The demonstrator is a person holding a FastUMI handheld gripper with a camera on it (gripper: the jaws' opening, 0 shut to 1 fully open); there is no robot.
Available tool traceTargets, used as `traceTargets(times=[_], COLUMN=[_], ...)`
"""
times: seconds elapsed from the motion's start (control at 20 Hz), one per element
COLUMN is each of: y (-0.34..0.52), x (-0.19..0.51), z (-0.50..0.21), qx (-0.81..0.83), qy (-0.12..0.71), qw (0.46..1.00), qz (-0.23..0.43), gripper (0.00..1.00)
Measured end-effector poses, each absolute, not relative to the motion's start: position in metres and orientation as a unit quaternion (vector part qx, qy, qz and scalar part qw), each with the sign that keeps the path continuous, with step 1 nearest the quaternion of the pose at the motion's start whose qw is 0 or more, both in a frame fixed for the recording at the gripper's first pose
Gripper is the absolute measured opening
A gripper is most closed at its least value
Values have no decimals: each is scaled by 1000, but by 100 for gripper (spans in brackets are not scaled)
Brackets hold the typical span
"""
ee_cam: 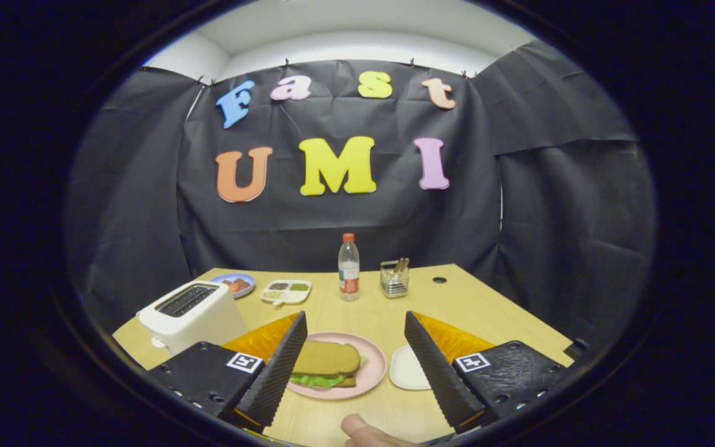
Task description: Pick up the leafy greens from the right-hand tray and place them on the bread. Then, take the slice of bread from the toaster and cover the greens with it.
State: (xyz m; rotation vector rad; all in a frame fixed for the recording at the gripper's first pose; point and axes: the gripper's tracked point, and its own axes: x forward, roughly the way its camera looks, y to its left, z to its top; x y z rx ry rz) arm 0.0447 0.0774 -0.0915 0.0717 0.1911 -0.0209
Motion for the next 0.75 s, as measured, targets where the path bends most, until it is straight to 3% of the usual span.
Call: traceTargets(times=[0.25,0.4,0.75], y=[53,61,58], x=[-13,-48,-94], z=[-20,19,56], qx=[21,11,-13], qy=[10,-44,-87], qw=[998,998,993], qz=[-63,-53,-73], gripper=[96,96,96])
